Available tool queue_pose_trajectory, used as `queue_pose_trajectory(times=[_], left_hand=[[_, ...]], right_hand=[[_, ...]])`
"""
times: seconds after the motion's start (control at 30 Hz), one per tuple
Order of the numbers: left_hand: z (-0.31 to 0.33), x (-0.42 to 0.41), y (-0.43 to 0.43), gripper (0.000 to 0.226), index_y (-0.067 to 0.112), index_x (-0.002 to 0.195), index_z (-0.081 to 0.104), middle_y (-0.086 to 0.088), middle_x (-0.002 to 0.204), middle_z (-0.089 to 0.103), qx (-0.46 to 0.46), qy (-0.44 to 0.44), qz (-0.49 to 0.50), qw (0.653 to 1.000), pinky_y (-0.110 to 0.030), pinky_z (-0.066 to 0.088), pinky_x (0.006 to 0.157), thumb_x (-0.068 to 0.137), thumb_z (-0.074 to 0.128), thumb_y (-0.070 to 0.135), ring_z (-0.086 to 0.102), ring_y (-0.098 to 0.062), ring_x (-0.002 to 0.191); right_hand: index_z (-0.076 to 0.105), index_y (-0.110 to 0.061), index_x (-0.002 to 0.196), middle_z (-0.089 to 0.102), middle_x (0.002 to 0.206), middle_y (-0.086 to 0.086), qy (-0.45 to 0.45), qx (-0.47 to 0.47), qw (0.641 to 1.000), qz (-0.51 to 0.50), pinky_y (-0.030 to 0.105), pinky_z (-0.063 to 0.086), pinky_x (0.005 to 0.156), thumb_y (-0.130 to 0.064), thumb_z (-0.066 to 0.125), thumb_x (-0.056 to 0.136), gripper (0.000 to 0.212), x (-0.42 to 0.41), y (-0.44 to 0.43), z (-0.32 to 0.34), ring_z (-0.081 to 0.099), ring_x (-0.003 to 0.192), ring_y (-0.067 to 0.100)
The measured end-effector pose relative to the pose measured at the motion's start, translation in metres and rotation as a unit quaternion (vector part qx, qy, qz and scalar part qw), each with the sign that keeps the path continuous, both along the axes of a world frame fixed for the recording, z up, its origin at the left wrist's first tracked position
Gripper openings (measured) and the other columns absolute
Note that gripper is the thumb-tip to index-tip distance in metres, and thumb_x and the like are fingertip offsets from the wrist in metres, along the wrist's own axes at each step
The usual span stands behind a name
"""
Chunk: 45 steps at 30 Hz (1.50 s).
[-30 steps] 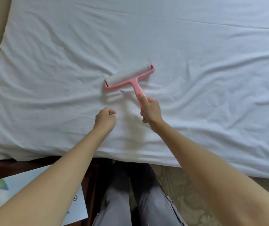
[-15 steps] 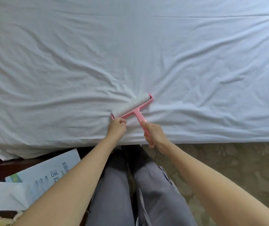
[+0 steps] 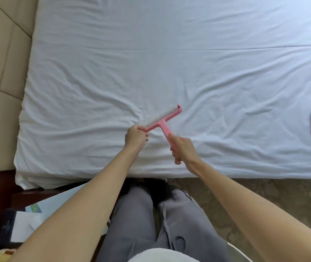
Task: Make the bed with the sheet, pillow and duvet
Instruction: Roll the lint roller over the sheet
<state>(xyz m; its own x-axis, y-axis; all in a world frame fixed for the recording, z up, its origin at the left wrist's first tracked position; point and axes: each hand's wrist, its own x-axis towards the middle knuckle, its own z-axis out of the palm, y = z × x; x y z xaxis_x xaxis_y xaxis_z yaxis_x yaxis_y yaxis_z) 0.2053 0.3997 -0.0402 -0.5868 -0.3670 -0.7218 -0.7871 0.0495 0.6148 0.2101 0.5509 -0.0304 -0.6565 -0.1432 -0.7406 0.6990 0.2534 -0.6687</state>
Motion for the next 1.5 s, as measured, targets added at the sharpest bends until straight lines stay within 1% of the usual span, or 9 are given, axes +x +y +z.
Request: queue_pose_trajectory(times=[0.27, 0.47, 0.63, 0.73, 0.87, 1.0, 1.13, 1.27, 1.5], left_hand=[[0.001, -0.052, -0.059, 0.024, 0.007, 0.096, 0.057, -0.005, 0.085, 0.063, 0.013, 0.039, 0.017, 0.999, -0.024, 0.049, 0.07, 0.094, 0.033, 0.007, 0.059, -0.015, 0.074], [-0.02, -0.103, -0.116, 0.03, 0.002, 0.113, 0.059, -0.008, 0.099, 0.063, 0.053, 0.031, -0.016, 0.998, -0.02, 0.047, 0.072, 0.098, 0.034, 0.01, 0.059, -0.018, 0.091], [-0.041, -0.151, -0.162, 0.029, 0.011, 0.106, 0.061, -0.005, 0.099, 0.061, 0.031, 0.008, -0.061, 0.998, -0.02, 0.045, 0.067, 0.098, 0.034, 0.013, 0.055, -0.018, 0.092], [-0.051, -0.177, -0.181, 0.031, 0.008, 0.108, 0.062, -0.006, 0.097, 0.061, 0.02, 0.007, -0.063, 0.998, -0.02, 0.044, 0.065, 0.098, 0.033, 0.011, 0.054, -0.018, 0.089], [-0.065, -0.208, -0.195, 0.025, 0.012, 0.097, 0.059, -0.006, 0.094, 0.061, 0.013, 0.003, -0.063, 0.998, -0.021, 0.045, 0.065, 0.096, 0.034, 0.01, 0.054, -0.018, 0.087], [-0.078, -0.235, -0.206, 0.026, 0.012, 0.088, 0.06, -0.007, 0.089, 0.061, -0.043, 0.001, -0.008, 0.999, -0.031, 0.05, 0.079, 0.091, 0.035, 0.003, 0.058, -0.022, 0.087], [-0.098, -0.239, -0.225, 0.026, 0.008, 0.089, 0.058, -0.002, 0.07, 0.057, -0.061, -0.03, 0.07, 0.995, -0.023, 0.047, 0.062, 0.089, 0.033, 0.0, 0.057, -0.021, 0.076], [-0.127, -0.22, -0.231, 0.028, 0.008, 0.075, 0.056, -0.006, 0.069, 0.054, -0.021, -0.087, 0.074, 0.993, -0.023, 0.038, 0.051, 0.09, 0.033, 0.0, 0.049, -0.017, 0.058], [-0.147, -0.16, -0.207, 0.022, 0.01, 0.081, 0.055, -0.007, 0.074, 0.055, 0.02, -0.176, 0.056, 0.983, -0.022, 0.038, 0.053, 0.09, 0.038, 0.0, 0.047, -0.016, 0.058]], right_hand=[[0.04, -0.013, 0.071, 0.037, 0.06, 0.001, -0.041, -0.073, 0.996, 0.001, 0.021, 0.026, 0.039, -0.012, 0.041, 0.089, 0.019, -0.074, -0.082, -0.009, 0.033, 0.042, 0.009], [0.041, -0.014, 0.079, 0.04, 0.061, 0.002, -0.094, -0.11, 0.989, -0.017, 0.02, 0.032, 0.042, -0.014, 0.039, 0.095, 0.016, -0.113, -0.141, -0.04, 0.035, 0.047, 0.011], [0.043, -0.014, 0.08, 0.049, 0.064, 0.003, -0.148, -0.147, 0.975, -0.071, 0.016, 0.033, 0.039, -0.023, 0.038, 0.101, 0.024, -0.148, -0.175, -0.061, 0.041, 0.048, 0.011], [0.043, -0.013, 0.081, 0.05, 0.063, 0.003, -0.148, -0.121, 0.979, -0.07, 0.016, 0.032, 0.038, -0.023, 0.038, 0.101, 0.023, -0.17, -0.182, -0.07, 0.042, 0.046, 0.01], [0.046, -0.012, 0.078, 0.051, 0.063, 0.005, -0.154, -0.082, 0.981, -0.089, 0.016, 0.031, 0.038, -0.027, 0.039, 0.1, 0.028, -0.197, -0.186, -0.083, 0.042, 0.041, 0.009], [0.046, -0.012, 0.077, 0.051, 0.063, 0.005, -0.137, -0.066, 0.983, -0.099, 0.017, 0.031, 0.038, -0.025, 0.041, 0.099, 0.026, -0.227, -0.197, -0.095, 0.041, 0.043, 0.01], [0.047, -0.01, 0.078, 0.051, 0.065, 0.006, -0.115, -0.048, 0.987, -0.097, 0.017, 0.032, 0.038, -0.018, 0.04, 0.096, 0.021, -0.262, -0.208, -0.107, 0.04, 0.049, 0.013], [0.049, -0.01, 0.077, 0.052, 0.064, 0.006, -0.101, -0.055, 0.987, -0.108, 0.016, 0.034, 0.039, -0.02, 0.042, 0.097, 0.024, -0.279, -0.216, -0.119, 0.041, 0.05, 0.013], [0.051, -0.011, 0.083, 0.053, 0.069, 0.006, -0.132, -0.05, 0.986, -0.087, 0.021, 0.035, 0.052, -0.028, 0.043, 0.099, 0.025, -0.229, -0.195, -0.139, 0.049, 0.056, 0.013]])
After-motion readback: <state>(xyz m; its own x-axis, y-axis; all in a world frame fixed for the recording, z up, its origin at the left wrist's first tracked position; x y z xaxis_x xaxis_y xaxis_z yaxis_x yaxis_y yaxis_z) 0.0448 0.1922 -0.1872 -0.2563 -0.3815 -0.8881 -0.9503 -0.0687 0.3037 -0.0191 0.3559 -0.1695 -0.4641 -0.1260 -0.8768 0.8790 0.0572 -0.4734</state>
